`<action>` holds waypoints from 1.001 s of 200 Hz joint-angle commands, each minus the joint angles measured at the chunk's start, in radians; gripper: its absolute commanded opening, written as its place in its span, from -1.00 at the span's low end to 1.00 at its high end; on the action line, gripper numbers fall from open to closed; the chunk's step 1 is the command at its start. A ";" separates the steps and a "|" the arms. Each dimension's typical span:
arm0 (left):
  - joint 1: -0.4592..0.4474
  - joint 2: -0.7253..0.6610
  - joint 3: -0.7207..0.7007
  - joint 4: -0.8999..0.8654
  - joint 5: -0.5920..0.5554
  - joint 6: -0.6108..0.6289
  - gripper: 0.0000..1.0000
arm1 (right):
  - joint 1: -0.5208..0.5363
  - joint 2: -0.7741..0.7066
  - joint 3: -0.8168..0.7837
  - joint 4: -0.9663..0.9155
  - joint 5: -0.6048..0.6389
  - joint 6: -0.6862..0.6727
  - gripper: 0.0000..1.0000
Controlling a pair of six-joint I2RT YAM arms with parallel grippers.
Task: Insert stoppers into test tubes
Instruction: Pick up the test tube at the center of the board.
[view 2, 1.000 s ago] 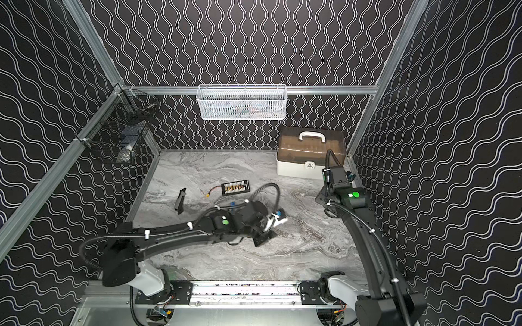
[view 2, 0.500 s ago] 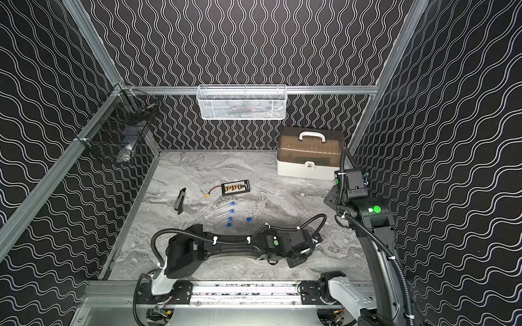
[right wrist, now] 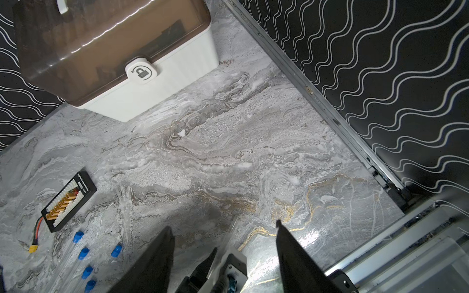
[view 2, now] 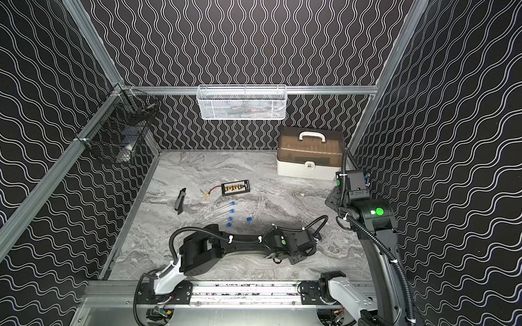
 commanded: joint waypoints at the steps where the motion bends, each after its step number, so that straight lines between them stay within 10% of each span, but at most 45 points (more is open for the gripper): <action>1: 0.008 0.023 0.013 -0.009 0.002 -0.017 -0.26 | 0.000 0.001 0.007 -0.022 0.003 0.007 0.27; 129: 0.084 -0.023 -0.068 0.004 0.144 0.063 -0.82 | 0.000 0.019 -0.017 0.005 0.005 -0.016 0.25; 200: 0.123 -0.339 -0.455 0.340 0.181 0.188 -0.80 | 0.000 0.028 -0.068 0.063 -0.139 -0.105 0.28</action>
